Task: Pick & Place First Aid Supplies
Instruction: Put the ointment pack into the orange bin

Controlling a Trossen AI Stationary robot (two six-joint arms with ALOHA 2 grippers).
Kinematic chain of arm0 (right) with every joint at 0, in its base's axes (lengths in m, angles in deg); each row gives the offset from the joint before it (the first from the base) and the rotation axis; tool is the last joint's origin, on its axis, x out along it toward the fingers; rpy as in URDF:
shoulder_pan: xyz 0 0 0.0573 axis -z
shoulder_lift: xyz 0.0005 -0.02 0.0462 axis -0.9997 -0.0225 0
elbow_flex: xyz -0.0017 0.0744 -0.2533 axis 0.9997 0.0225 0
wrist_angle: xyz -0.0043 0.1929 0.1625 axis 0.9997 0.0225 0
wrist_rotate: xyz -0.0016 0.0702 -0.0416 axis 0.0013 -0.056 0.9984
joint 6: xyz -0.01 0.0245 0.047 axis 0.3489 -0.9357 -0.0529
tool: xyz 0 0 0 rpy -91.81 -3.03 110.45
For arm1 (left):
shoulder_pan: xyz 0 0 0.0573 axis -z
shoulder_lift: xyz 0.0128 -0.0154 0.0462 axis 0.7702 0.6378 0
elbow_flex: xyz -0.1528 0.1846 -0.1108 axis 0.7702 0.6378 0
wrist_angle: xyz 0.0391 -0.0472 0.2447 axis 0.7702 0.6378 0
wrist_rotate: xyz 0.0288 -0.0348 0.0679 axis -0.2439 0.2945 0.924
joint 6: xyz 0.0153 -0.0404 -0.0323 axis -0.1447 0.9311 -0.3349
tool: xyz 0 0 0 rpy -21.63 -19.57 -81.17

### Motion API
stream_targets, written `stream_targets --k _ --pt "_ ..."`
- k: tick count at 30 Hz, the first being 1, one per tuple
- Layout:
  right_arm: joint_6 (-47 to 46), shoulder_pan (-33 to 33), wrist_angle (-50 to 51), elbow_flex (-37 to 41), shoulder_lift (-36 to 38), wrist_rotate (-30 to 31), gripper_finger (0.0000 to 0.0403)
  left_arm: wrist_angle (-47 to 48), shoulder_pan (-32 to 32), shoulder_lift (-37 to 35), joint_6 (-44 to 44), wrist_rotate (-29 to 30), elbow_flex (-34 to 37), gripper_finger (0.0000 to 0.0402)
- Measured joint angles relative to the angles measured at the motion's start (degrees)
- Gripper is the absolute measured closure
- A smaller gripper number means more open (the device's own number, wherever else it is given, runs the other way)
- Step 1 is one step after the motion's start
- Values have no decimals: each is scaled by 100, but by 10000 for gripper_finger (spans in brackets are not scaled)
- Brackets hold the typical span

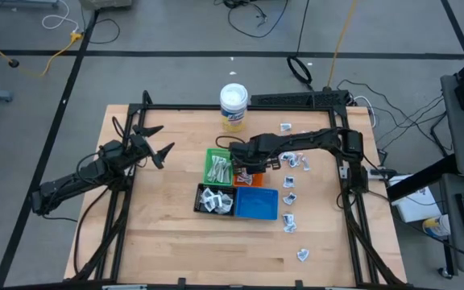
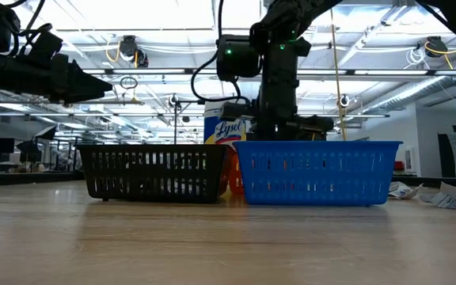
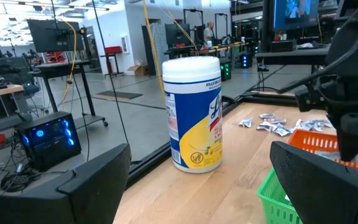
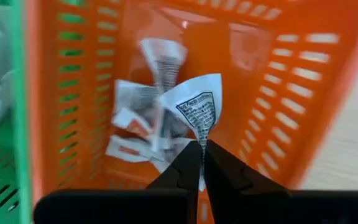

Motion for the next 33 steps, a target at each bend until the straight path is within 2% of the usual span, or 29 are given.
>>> stream_targets --k 5,12,16,20,30,33 --pt "211 -2 -142 1 2 -41 364 0 1 0 -1 1 0 9" --pt "387 -35 -162 -13 16 177 284 0 0 1 -1 0 0 9" --pt "642 -35 -165 -78 197 245 253 0 0 -1 -1 0 0 9" --pt "693 -14 -117 -79 460 493 247 0 0 1 -1 0 0 9" --pt "1507 214 40 -76 916 508 263 0 2 -1 -1 0 -1 9" --pt "1804 321 -37 206 1022 493 264 0 0 -1 -1 0 0 9"
